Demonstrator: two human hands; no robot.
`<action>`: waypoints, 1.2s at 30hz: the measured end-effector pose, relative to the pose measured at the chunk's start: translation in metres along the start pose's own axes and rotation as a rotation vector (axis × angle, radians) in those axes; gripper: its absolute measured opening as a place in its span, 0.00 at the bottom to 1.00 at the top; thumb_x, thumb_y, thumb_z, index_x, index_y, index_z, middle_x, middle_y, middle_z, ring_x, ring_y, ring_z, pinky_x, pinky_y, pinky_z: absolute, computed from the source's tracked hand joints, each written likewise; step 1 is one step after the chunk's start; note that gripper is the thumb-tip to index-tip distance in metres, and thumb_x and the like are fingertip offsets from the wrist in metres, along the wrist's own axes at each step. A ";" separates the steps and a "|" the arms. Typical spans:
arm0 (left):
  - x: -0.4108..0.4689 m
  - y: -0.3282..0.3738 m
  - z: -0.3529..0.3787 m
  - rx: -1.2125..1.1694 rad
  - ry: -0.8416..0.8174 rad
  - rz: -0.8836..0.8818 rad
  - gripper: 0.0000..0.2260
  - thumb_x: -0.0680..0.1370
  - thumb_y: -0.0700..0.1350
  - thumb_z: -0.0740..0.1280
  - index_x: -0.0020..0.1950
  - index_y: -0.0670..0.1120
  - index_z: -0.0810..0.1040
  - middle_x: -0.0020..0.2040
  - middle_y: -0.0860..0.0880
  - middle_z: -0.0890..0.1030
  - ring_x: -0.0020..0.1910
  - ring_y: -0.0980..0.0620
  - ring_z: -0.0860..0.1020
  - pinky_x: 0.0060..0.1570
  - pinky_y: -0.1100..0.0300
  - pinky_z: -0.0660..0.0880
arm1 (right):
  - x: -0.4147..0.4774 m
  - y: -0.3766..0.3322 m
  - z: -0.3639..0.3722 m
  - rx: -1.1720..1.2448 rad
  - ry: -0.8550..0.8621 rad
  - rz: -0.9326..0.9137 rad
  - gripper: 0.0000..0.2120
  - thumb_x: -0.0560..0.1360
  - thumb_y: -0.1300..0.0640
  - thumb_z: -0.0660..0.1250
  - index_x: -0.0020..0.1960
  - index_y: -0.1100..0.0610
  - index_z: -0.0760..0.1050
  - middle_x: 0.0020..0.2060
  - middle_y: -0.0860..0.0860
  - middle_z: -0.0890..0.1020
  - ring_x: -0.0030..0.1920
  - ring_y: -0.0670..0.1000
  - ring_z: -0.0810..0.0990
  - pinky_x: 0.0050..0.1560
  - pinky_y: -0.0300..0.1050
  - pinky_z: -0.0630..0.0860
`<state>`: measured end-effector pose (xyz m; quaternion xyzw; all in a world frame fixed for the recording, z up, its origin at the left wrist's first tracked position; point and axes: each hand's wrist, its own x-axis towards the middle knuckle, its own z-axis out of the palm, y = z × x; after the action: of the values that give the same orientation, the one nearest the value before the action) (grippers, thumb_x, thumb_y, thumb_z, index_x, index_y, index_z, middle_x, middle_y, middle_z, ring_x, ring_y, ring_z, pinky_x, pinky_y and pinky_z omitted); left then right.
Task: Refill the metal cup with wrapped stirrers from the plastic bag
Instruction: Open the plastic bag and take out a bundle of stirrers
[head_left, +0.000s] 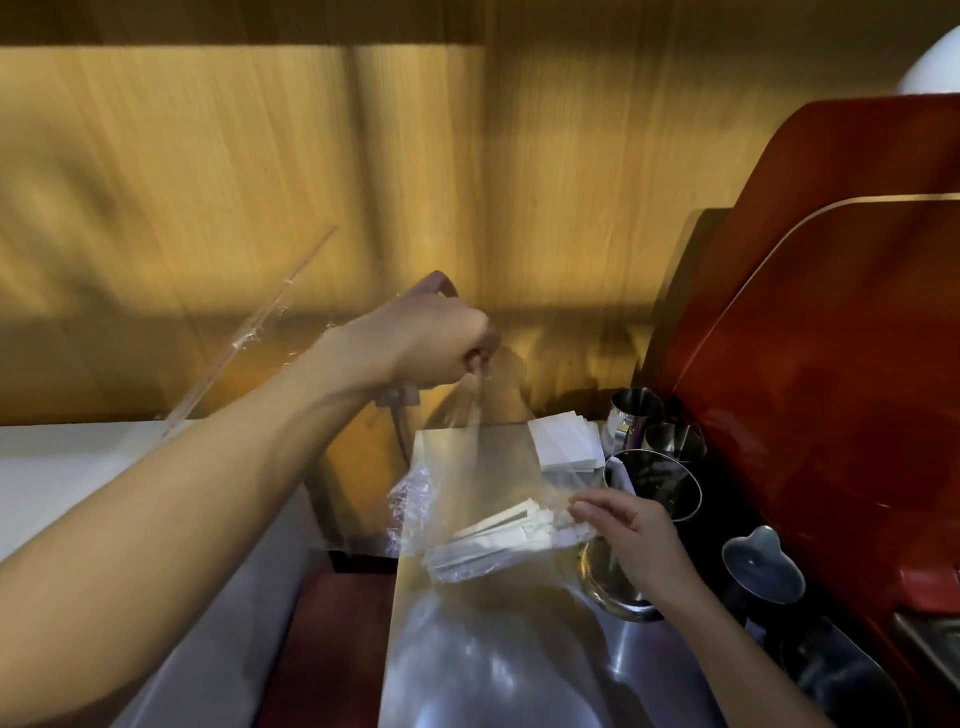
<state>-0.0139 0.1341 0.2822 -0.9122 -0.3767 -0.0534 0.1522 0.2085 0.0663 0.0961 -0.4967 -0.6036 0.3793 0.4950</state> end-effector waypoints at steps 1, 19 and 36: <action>0.000 -0.002 0.000 0.008 -0.032 -0.036 0.10 0.77 0.41 0.61 0.36 0.50 0.74 0.38 0.60 0.81 0.39 0.55 0.72 0.63 0.52 0.58 | 0.001 0.000 -0.003 -0.028 0.024 -0.016 0.15 0.72 0.64 0.67 0.39 0.44 0.80 0.34 0.40 0.85 0.40 0.39 0.80 0.43 0.27 0.72; -0.063 -0.035 0.063 -0.478 0.148 -0.352 0.08 0.73 0.49 0.69 0.41 0.44 0.82 0.41 0.46 0.82 0.43 0.49 0.76 0.57 0.45 0.67 | 0.024 -0.050 -0.023 -0.239 0.094 -0.183 0.07 0.70 0.59 0.71 0.36 0.47 0.81 0.27 0.40 0.81 0.32 0.38 0.78 0.36 0.31 0.72; -0.074 -0.028 0.098 -0.412 0.088 -0.408 0.17 0.77 0.46 0.65 0.31 0.61 0.66 0.36 0.56 0.76 0.39 0.53 0.72 0.47 0.56 0.61 | 0.031 -0.036 -0.026 -0.222 -0.001 -0.039 0.02 0.71 0.53 0.69 0.43 0.49 0.80 0.40 0.47 0.83 0.45 0.44 0.80 0.47 0.39 0.75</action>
<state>-0.0873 0.1340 0.1805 -0.8262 -0.5264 -0.1978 -0.0340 0.2252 0.0878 0.1427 -0.5363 -0.6517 0.3008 0.4440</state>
